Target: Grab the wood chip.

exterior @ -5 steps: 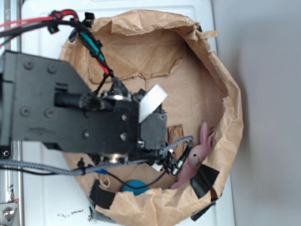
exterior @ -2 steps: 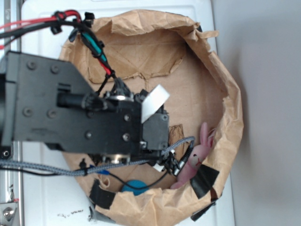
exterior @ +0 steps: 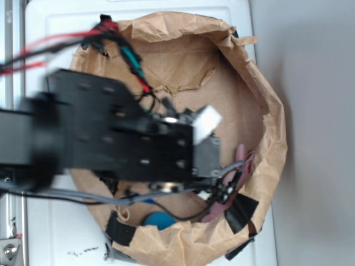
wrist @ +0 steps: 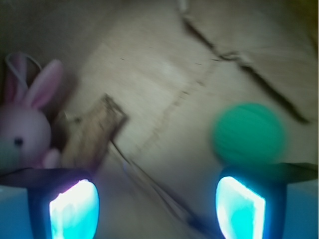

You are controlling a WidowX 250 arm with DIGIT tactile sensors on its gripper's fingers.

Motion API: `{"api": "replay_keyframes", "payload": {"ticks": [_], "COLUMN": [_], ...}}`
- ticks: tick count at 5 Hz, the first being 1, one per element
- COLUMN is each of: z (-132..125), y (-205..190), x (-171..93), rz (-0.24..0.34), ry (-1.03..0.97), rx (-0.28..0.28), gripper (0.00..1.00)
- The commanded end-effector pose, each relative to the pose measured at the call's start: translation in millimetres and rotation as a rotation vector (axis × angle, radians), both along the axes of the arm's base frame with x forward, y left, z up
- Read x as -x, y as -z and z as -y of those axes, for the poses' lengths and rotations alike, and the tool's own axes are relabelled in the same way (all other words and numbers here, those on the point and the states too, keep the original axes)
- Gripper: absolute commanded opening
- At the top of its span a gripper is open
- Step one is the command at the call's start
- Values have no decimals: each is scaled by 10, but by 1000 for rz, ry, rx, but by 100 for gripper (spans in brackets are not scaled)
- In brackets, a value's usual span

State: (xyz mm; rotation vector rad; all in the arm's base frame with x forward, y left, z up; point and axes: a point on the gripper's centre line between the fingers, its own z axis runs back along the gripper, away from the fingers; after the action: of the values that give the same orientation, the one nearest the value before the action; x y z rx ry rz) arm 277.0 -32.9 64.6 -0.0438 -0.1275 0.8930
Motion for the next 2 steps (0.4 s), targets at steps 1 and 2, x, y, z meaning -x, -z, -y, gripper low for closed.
{"api": "replay_keyframes", "payload": {"ticks": [1,2], "z": [-124,-110], "y": [-67,52], "x": [-394,-527], "rz": [100,71], "ry": [-69,-83], "rx": [27,20], "gripper": [100,100]}}
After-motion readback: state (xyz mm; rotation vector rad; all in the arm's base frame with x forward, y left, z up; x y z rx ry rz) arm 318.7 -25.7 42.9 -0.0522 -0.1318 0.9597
